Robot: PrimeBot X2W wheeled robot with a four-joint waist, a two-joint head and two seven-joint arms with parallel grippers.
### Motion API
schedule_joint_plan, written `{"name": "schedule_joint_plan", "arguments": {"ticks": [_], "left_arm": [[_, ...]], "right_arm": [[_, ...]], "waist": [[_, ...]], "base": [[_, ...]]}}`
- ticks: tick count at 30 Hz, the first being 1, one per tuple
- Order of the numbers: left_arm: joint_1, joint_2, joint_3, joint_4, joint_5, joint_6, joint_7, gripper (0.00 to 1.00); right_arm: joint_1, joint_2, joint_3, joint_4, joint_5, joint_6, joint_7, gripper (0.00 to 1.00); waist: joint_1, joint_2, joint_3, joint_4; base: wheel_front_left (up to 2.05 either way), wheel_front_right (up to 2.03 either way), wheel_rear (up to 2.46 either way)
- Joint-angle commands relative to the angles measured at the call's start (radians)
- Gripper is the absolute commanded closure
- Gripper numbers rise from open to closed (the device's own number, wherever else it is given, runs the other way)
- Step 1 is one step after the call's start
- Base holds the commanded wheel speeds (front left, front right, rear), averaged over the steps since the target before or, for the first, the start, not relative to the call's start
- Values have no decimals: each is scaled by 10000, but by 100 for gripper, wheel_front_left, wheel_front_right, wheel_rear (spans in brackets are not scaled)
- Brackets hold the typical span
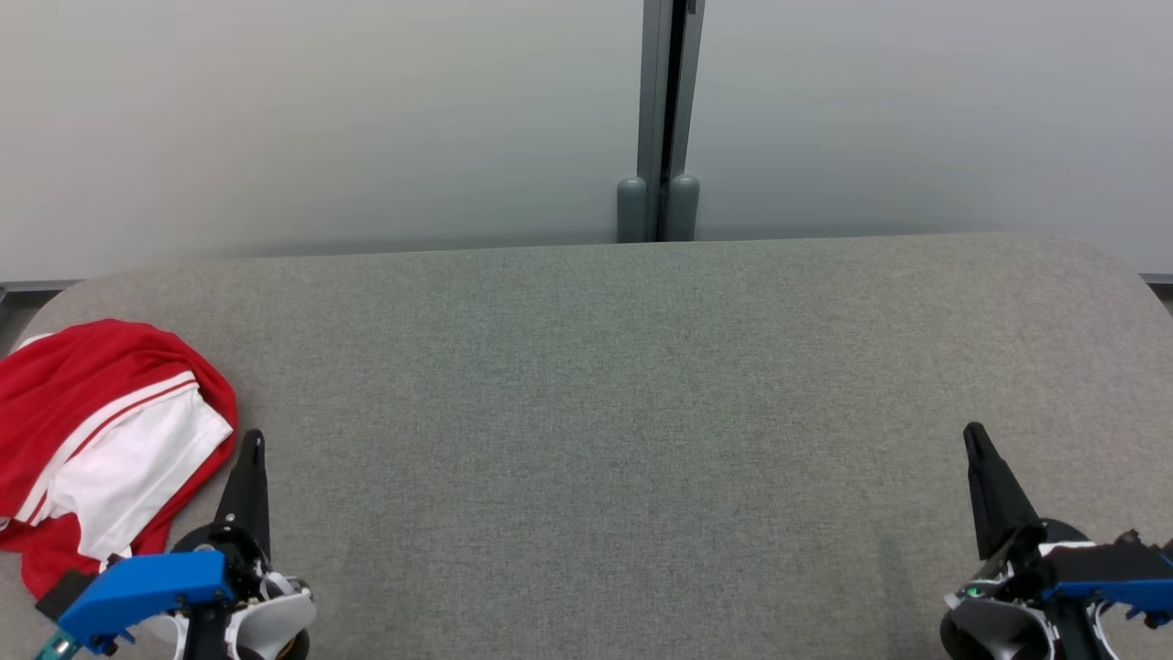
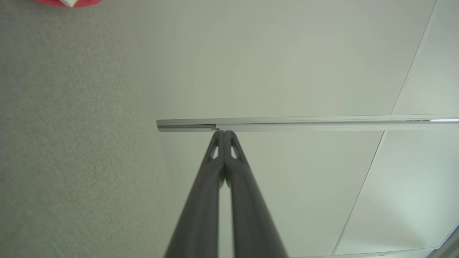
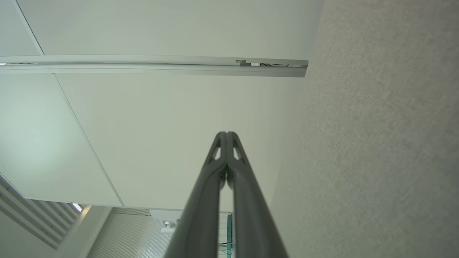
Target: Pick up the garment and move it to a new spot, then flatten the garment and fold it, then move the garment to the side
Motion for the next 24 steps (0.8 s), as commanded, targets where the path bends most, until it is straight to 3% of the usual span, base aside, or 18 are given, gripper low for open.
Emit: {"name": "schedule_joint_plan", "arguments": {"ticks": [1, 15, 24], "left_arm": [[34, -8, -3, 76, 3, 2, -15, 0], [331, -25, -250, 23, 1034, 237, -572, 0], [483, -12, -584, -140, 2818, 566, -979, 0]], "right_arm": [[44, 6, 15, 49, 0, 0, -4, 0], [201, 35, 398, 181, -663, -10, -562, 0], [221, 27, 430, 71, -2508, -7, -969, 0]], "waist": [[-1, 0, 0, 0], [-1, 0, 0, 0], [-1, 0, -12, 12]], "base": [[0, 0, 0], [0, 0, 0], [0, 0, 0]]}}
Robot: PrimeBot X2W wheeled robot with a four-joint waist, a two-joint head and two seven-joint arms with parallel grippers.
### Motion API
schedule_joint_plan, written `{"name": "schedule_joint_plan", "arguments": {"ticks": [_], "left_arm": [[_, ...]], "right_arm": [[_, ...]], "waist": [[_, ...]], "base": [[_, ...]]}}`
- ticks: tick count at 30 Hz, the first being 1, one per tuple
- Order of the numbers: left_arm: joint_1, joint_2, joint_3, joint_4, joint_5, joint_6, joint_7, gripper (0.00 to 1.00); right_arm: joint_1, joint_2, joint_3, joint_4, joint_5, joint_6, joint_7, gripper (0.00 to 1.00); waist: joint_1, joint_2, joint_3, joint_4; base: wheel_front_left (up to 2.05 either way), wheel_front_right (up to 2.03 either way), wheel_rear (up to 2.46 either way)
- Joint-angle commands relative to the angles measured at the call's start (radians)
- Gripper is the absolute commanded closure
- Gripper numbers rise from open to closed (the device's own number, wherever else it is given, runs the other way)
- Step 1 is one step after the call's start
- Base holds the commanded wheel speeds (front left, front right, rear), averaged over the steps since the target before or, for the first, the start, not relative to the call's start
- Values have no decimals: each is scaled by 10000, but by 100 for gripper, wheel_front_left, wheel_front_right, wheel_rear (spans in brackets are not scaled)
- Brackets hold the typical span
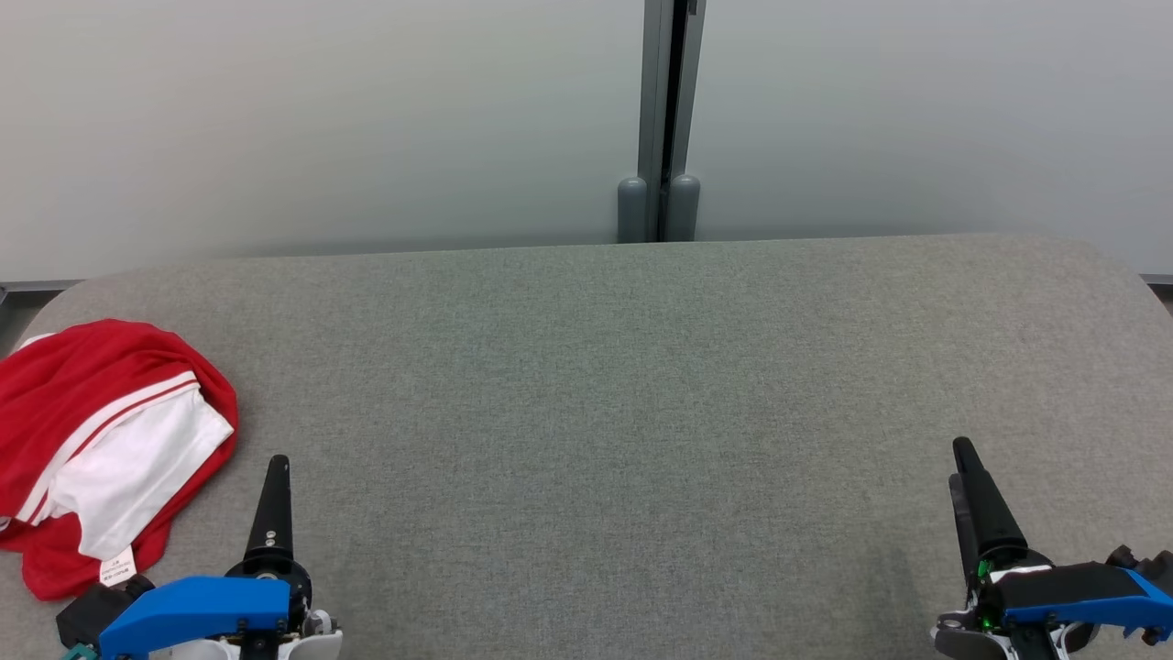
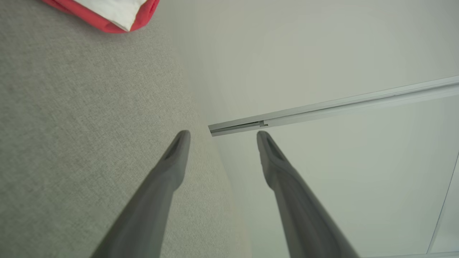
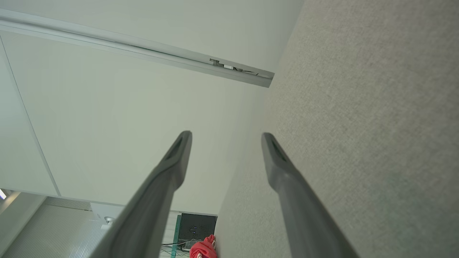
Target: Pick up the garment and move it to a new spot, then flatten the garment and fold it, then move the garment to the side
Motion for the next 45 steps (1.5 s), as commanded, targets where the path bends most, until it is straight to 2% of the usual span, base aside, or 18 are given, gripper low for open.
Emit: {"name": "schedule_joint_plan", "arguments": {"ticks": [1, 16, 32, 45], "left_arm": [[-124, 83, -64, -199, 378, 55, -113, 0], [0, 450, -844, -197, 3671, 495, -737, 0], [40, 663, -1374, -198, 5973, 753, -1265, 0], [155, 778, -1706, -69, 7400, 905, -1635, 0]], "right_arm": [[-178, -58, 20, -209, -394, 16, -110, 0], [-30, -71, 61, -403, -3677, 21, -733, 0], [6, -83, 101, -259, -5965, 26, -1264, 0], [-26, -91, 190, -58, -7432, 26, -1635, 0]], "waist": [[0, 0, -1, 4], [0, 0, -17, 59], [0, 0, -18, 80], [0, 0, -35, 97]], "base": [[0, 0, 0], [0, 0, 0], [0, 0, 0], [0, 0, 0]]}}
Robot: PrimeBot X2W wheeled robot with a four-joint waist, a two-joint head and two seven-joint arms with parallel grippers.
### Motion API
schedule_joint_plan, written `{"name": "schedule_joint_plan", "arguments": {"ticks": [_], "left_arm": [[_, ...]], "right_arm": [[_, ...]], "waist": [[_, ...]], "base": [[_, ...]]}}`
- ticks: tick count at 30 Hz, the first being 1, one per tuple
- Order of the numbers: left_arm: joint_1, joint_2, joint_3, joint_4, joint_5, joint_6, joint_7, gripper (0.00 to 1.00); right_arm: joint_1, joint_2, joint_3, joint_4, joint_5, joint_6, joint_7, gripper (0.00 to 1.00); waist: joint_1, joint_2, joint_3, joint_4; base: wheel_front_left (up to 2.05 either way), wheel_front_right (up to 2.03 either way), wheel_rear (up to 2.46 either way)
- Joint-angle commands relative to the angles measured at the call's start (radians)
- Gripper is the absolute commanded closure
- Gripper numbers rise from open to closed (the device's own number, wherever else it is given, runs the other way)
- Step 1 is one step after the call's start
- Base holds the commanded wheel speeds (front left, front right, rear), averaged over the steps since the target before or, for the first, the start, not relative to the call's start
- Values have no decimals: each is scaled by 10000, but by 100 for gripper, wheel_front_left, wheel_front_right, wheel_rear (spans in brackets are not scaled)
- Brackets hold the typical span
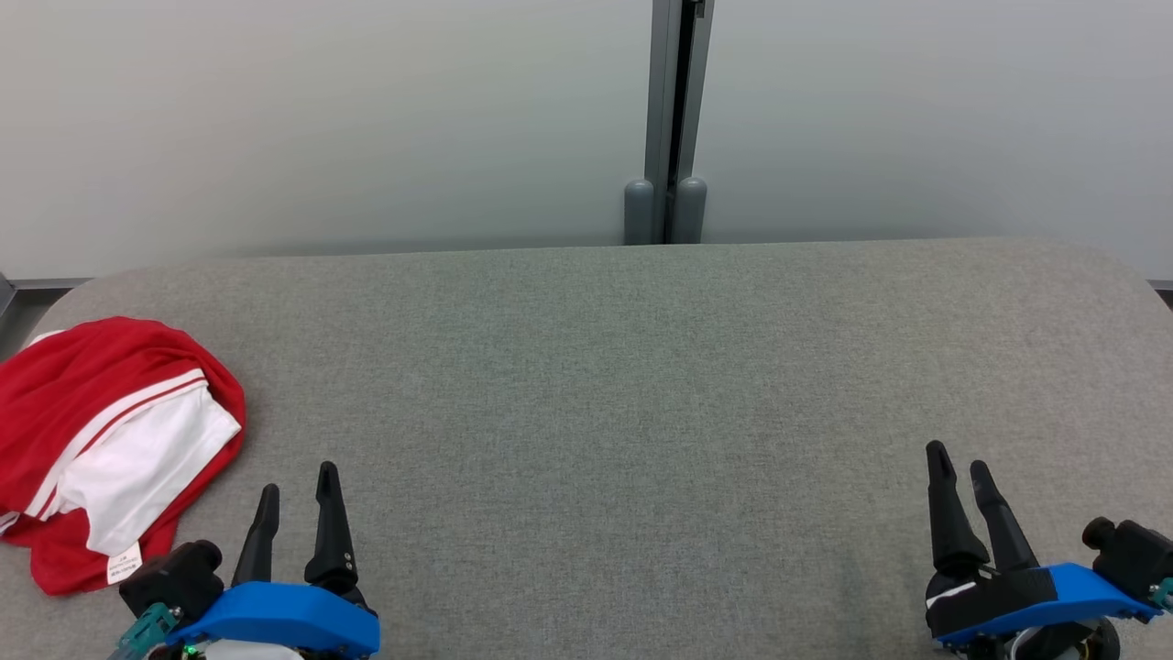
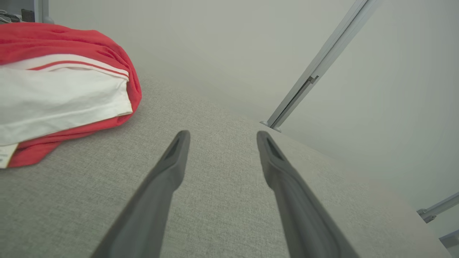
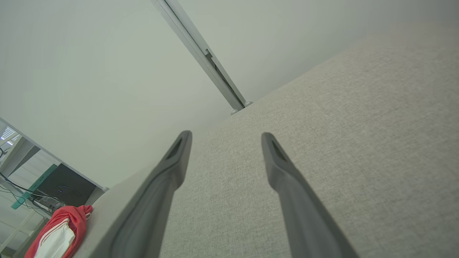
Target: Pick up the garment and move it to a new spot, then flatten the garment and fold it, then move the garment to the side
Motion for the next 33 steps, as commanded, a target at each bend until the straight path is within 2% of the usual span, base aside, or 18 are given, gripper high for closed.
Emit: {"name": "schedule_joint_plan", "arguments": {"ticks": [1, 33], "left_arm": [[-41, 90, -64, -53, 318, 62, -96, 0], [-66, 334, -812, 459, 2842, 524, -831, 0]], "right_arm": [[-95, -78, -1, -63, -322, 17, -102, 0], [-163, -94, 88, 313, -2954, 24, -796, 0]], "waist": [[0, 0, -1, 7], [0, 0, 62, 127]], "base": [[0, 0, 0], [0, 0, 0]]}}
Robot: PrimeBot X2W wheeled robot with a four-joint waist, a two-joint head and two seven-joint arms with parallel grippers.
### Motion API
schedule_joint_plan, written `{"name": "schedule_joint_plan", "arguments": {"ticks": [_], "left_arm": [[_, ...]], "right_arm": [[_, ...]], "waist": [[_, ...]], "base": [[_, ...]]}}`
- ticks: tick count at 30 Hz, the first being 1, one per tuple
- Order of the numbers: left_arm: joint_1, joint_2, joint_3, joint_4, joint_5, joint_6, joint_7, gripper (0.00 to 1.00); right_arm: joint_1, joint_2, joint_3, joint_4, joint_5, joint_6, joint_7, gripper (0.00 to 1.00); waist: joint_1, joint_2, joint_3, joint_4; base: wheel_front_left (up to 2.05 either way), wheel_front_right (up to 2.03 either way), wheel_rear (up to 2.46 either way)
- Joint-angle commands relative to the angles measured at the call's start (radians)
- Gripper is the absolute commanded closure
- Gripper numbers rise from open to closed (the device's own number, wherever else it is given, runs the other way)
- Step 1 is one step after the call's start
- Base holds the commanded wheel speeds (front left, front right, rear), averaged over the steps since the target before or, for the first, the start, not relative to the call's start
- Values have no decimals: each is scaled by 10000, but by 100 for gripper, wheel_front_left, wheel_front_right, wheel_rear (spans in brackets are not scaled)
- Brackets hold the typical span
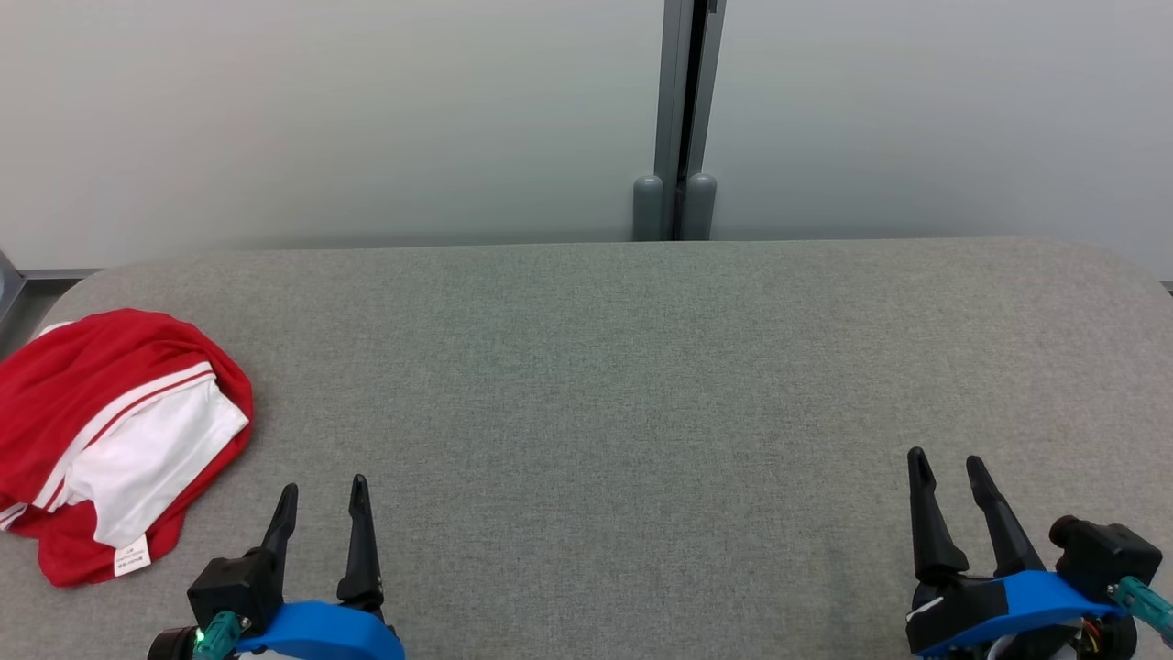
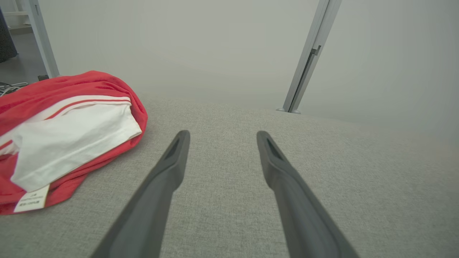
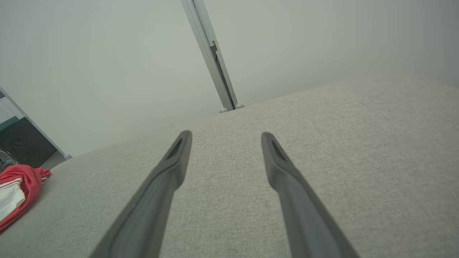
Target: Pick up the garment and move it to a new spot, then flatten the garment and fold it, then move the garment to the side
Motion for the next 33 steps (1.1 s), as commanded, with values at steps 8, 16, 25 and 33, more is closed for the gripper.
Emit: {"name": "schedule_joint_plan", "arguments": {"ticks": [8, 16, 25, 33], "left_arm": [[112, 67, -94, 21, 464, 195, -142, 0], [209, 144, -252, -65, 898, 335, -220, 0], [184, 220, -382, -108, 1317, 478, -301, 0], [1, 221, -321, -19, 1201, 524, -326, 0]], "right_arm": [[22, -82, 48, 34, -675, 23, -246, 0], [152, -85, 111, -38, -1204, 25, -380, 0], [36, -87, 156, 27, -1768, 25, -500, 0], [-77, -87, 132, 132, -1831, 24, -547, 0]], "waist": [[0, -1, -71, 7], [0, -1, -118, 15], [0, -1, -72, 52], [0, -1, -24, 68]], "base": [[0, 0, 0], [0, 0, 0], [0, 0, 0], [0, 0, 0]]}}
